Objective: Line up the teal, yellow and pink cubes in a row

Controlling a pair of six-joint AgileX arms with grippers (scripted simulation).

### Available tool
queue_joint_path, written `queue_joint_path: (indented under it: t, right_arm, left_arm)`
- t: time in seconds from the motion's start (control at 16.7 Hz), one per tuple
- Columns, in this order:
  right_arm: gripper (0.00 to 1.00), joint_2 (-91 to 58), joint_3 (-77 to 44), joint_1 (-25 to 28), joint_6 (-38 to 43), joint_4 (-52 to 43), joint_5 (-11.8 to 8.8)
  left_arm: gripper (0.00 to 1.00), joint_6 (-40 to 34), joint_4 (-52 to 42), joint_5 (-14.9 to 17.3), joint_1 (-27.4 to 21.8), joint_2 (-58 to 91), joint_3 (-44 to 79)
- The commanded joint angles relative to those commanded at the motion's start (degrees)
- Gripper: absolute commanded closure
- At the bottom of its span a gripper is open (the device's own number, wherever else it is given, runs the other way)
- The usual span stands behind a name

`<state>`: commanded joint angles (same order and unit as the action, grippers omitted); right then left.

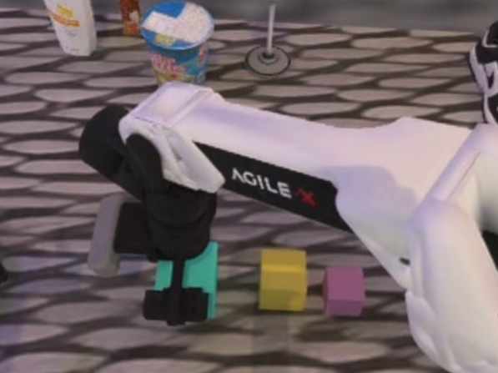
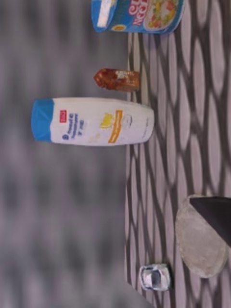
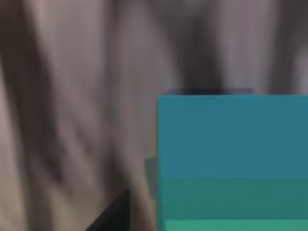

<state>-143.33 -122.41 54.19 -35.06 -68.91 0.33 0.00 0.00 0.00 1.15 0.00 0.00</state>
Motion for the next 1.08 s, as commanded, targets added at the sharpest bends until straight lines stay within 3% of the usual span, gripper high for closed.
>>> queue_joint_path:
  t: [0.54,1.08]
  right_arm:
    - [0.00,-0.2,-1.0,-0.1,0.0,-1.0,0.0]
    - [0.00,-0.3,-16.5,0.4,-0.1,-16.2,0.0]
  left_arm:
    - [0.00,0.0,0.0,0.0,0.0,0.0,0.0]
    - [0.00,0.0,0.0,0.0,0.0,0.0,0.0]
